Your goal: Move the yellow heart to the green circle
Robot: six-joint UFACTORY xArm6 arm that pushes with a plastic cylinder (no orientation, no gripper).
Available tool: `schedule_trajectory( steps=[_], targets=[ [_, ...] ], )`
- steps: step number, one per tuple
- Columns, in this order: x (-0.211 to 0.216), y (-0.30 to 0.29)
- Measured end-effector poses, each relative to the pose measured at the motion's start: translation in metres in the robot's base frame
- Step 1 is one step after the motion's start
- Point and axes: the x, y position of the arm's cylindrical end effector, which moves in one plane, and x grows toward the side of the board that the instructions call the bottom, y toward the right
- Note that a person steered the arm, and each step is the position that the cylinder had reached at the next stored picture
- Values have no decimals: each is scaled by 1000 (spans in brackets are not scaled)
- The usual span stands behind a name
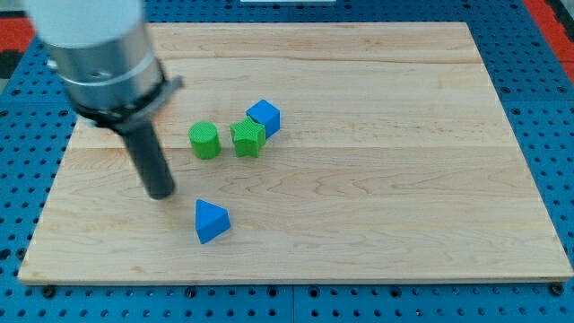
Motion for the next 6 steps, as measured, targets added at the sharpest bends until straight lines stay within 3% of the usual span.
schedule_trajectory(
  steps=[1,2,3,4,6],
  targets=[
    [-74,39],
    [-94,53],
    [-90,37],
    [-97,69],
    [-28,-51]
  ],
)
